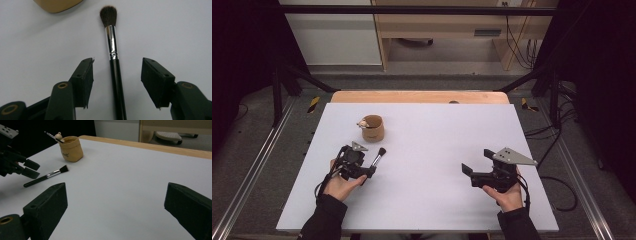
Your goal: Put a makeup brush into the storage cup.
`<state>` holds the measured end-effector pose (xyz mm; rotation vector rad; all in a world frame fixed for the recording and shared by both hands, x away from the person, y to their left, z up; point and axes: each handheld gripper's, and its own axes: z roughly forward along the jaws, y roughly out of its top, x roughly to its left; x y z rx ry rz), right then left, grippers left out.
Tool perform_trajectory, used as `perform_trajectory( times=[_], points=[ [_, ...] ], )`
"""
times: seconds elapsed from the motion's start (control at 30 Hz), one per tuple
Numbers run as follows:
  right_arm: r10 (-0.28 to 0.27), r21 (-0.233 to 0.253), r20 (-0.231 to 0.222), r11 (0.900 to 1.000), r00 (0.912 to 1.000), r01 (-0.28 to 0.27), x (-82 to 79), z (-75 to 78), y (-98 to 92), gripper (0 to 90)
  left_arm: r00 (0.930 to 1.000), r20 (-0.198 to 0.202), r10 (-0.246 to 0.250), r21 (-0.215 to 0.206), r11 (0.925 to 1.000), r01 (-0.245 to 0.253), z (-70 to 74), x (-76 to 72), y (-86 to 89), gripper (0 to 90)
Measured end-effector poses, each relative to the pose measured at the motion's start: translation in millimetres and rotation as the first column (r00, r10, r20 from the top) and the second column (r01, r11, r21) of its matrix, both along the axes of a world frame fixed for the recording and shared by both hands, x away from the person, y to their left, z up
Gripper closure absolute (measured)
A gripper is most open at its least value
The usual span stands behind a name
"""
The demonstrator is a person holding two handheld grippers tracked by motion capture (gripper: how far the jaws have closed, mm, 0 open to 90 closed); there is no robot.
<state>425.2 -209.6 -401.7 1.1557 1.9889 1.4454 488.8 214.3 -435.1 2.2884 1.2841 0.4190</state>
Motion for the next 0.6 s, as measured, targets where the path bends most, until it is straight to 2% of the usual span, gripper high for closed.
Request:
perform_trajectory(
  times=[0.33,0.6],
  points=[
    [0.002,-0.001,-0.002,1.0,1.0,-0.002,0.4,0.0,-0.6,5.5,0.9974,-0.071,-0.014,0.066,0.9976,0.019,-2.3,18.2,-7.4,50.1],
    [0.002,0.002,-0.002,1.0,1.0,-0.002,0.3,0.3,-1.2,5.6,0.9927,-0.117,-0.029,0.099,0.9943,0.04,-6.0,27.4,-14.1,56.6]
  ],
)
